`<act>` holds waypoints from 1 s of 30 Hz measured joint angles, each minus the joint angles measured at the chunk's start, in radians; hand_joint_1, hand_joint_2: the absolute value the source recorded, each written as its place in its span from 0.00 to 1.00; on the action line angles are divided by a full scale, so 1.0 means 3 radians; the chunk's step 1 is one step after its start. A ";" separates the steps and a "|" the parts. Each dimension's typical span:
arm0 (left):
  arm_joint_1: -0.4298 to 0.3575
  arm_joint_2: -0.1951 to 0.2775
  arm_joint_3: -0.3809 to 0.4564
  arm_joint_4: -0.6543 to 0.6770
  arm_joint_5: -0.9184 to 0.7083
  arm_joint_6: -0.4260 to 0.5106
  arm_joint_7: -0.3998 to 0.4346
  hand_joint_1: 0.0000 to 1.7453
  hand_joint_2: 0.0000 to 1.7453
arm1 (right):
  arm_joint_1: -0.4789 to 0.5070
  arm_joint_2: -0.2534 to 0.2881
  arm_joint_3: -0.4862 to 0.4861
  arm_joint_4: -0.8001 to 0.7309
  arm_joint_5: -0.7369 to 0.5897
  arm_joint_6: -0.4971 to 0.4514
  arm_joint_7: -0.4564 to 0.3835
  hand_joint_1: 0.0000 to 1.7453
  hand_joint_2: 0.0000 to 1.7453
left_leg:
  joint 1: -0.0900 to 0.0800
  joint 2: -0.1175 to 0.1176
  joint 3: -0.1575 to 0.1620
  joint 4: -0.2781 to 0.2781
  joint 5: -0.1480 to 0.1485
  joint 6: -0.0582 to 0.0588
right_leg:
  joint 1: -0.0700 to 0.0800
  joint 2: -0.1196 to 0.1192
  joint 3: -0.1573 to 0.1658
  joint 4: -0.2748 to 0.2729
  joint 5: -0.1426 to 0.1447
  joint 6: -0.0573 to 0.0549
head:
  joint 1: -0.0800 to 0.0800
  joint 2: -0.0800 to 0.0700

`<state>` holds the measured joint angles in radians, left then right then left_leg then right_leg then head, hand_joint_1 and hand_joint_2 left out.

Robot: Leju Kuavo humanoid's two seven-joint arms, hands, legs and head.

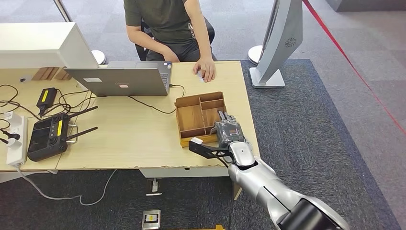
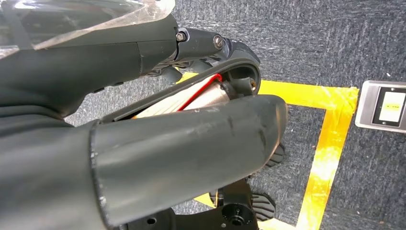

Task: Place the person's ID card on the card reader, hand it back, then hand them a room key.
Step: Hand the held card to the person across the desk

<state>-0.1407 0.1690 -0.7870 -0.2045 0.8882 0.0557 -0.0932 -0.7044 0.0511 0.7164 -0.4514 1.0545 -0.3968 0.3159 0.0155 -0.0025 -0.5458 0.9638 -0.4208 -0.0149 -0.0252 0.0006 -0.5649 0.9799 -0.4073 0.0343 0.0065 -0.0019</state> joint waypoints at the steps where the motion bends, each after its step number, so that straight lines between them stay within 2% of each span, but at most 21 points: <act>1: 0.0000 0.0000 0.0000 0.0000 -0.0001 -0.0002 -0.0004 0.00 0.00 | 0.0005 -0.0005 0.0000 -0.0015 0.0008 0.0006 0.0010 1.00 1.00 | 0.0000 0.0000 0.0000 0.0000 0.0000 0.0000 | 0.0000 0.0000 0.0000 0.0000 0.0000 0.0000 | 0.0000 0.0000; 11: 0.0006 0.0000 0.0000 0.0001 -0.0004 -0.0005 -0.0019 0.00 0.00 | 0.0045 -0.0050 0.0001 -0.0167 0.0098 -0.0015 0.0064 1.00 1.00 | 0.0000 0.0000 -0.0002 0.0000 0.0000 0.0000 | 0.0000 0.0000 -0.0001 0.0000 0.0000 0.0000 | 0.0000 0.0000; 17: 0.0009 0.0000 0.0000 0.0001 -0.0028 -0.0013 -0.0041 0.00 0.00 | 0.0029 -0.0111 0.0000 -0.0438 0.0334 0.0006 0.0159 1.00 1.00 | 0.0000 0.0000 -0.0003 0.0000 0.0000 0.0000 | 0.0000 0.0000 -0.0002 0.0001 0.0001 0.0000 | 0.0000 0.0000; 21: 0.0007 0.0000 0.0000 0.0001 -0.0073 -0.0032 -0.0040 0.00 0.00 | -0.0043 -0.0174 -0.0007 -0.0725 0.0578 0.0148 0.0221 1.00 1.00 | 0.0000 0.0000 -0.0003 0.0000 0.0001 0.0000 | 0.0000 0.0000 -0.0003 0.0001 0.0002 -0.0001 | 0.0000 0.0000; 23: 0.0003 0.0001 -0.0001 0.0001 -0.0102 -0.0046 -0.0040 0.00 0.00 | -0.0096 -0.0218 -0.0025 -0.0961 0.0677 0.0317 0.0240 1.00 1.00 | 0.0000 0.0000 -0.0003 0.0000 0.0002 0.0000 | 0.0000 0.0000 -0.0003 0.0001 0.0003 0.0000 | 0.0000 0.0000; 25: 0.0000 0.0001 -0.0001 0.0001 -0.0125 -0.0057 -0.0040 0.00 0.00 | -0.0134 -0.0260 -0.0056 -0.1205 0.0663 0.0470 0.0245 1.00 1.00 | 0.0000 0.0000 -0.0003 0.0001 0.0003 -0.0001 | 0.0000 0.0000 -0.0003 0.0001 0.0003 0.0000 | 0.0000 0.0000; 30: -0.0005 0.0001 -0.0001 0.0001 -0.0142 -0.0076 -0.0040 0.00 0.00 | -0.0157 -0.0340 -0.0122 -0.1670 0.0486 0.0588 0.0244 1.00 1.00 | 0.0000 0.0000 -0.0003 0.0001 0.0003 -0.0001 | 0.0000 0.0000 -0.0004 0.0001 0.0003 0.0000 | 0.0000 0.0000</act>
<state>-0.1422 0.1694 -0.7874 -0.2041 0.8456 0.0330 -0.1051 -0.7516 -0.0510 0.6797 -0.9523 1.2003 -0.2203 0.3891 0.0155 -0.0025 -0.5467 0.9640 -0.4201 -0.0152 -0.0252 0.0007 -0.5660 0.9801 -0.4064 0.0344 0.0066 -0.0019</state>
